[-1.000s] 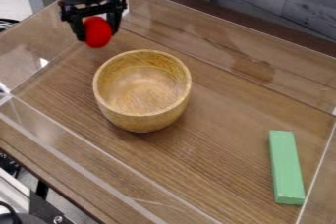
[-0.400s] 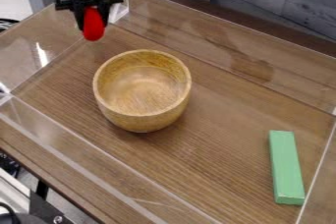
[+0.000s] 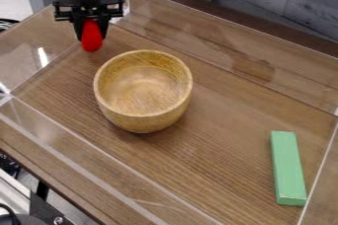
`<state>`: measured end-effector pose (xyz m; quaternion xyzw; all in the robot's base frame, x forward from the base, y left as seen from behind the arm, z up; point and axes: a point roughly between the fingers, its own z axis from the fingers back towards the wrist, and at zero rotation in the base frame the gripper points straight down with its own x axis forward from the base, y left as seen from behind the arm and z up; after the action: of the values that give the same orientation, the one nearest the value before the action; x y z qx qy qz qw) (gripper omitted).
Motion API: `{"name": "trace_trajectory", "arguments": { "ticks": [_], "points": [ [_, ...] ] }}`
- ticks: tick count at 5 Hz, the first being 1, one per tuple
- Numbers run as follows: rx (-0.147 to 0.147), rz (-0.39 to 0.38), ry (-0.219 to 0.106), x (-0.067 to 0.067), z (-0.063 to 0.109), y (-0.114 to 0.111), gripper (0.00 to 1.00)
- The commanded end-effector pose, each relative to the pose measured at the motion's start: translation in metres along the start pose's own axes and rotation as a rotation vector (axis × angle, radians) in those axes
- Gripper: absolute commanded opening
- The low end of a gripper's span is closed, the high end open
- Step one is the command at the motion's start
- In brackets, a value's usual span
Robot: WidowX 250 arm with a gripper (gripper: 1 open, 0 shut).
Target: Move the red fruit to the left
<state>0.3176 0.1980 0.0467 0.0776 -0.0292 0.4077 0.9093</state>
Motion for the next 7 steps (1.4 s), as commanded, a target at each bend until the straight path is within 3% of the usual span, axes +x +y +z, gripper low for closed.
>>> {"name": "trace_trajectory", "arguments": {
  "ticks": [1,2,4,6,7],
  "points": [
    [0.004,0.035,-0.034,0.008,0.015,0.005,1.00],
    [0.020,0.070,-0.019,0.009,0.016,0.012,1.00],
    [-0.030,-0.024,0.001,-0.001,0.032,0.025,1.00],
    [-0.083,-0.087,0.012,-0.008,0.048,0.012,1.00],
    [-0.105,-0.022,0.018,-0.005,0.063,0.011,1.00]
  ]
}}
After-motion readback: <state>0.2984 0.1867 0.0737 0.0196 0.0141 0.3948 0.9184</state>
